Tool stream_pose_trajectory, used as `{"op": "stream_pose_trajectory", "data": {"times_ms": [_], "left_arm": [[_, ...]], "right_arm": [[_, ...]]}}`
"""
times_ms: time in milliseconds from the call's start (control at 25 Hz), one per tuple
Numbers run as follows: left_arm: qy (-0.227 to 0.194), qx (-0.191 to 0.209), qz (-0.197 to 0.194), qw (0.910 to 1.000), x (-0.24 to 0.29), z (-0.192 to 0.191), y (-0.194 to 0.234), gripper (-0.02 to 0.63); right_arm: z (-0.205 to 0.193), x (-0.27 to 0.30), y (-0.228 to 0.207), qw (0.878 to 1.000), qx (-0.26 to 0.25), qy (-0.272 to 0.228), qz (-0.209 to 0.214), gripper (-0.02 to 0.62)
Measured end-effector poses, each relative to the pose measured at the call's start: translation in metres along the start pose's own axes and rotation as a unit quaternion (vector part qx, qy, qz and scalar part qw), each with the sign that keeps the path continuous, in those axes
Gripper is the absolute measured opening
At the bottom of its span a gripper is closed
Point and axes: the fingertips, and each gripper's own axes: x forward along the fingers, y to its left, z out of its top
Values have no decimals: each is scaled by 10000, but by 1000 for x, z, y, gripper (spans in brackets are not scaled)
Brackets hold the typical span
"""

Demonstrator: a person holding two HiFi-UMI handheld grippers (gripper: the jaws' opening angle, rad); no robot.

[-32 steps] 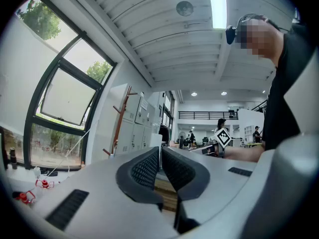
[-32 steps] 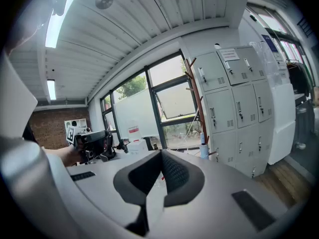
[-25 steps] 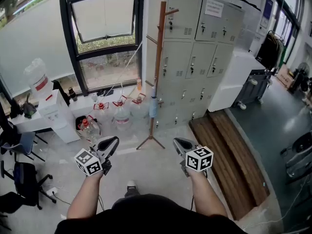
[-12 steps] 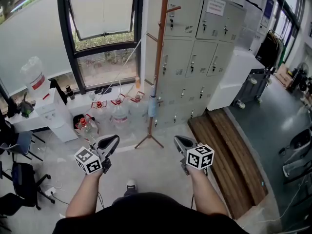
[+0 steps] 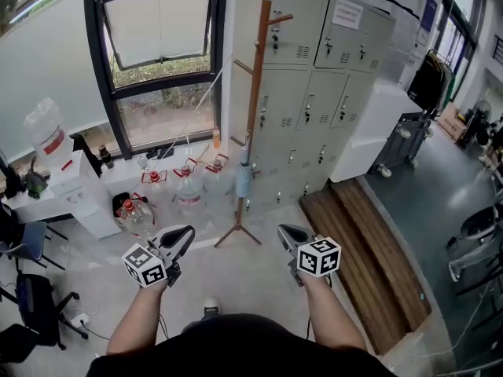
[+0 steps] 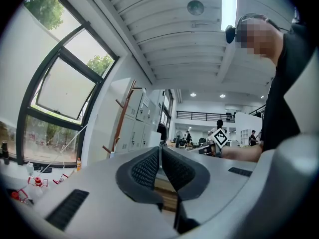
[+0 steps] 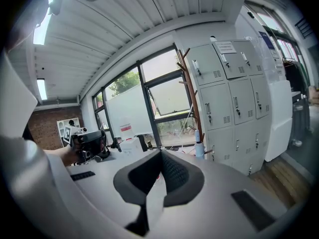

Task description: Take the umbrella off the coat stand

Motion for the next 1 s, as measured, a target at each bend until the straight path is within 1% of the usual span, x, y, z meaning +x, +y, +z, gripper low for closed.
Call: {"op": "stream_pose_trajectory", "data": {"times_ms": [160, 360, 480, 600, 760, 1000], "left_arm": [[-6, -65, -24, 10000, 3, -1, 18, 35], [21, -110, -67, 9999, 9, -4, 45, 35], [40, -300, -45, 9995, 13, 0, 58, 35], [-48, -487, -119, 9987, 18, 3, 68, 35], [-43, -421, -290, 9987, 28, -1, 79, 35], [4, -446, -335, 9984, 33, 3, 101, 35]], "right_arm": [[4, 15, -4, 10000, 3, 26, -49, 12], [7, 41, -4, 9999, 0, 130, 34, 12], [8, 54, -5, 9999, 31, 165, 16, 13], [8, 63, -8, 9997, 44, 223, 13, 14], [11, 75, -12, 9997, 72, 230, 12, 13], [24, 94, -17, 9998, 79, 173, -81, 12]]}}
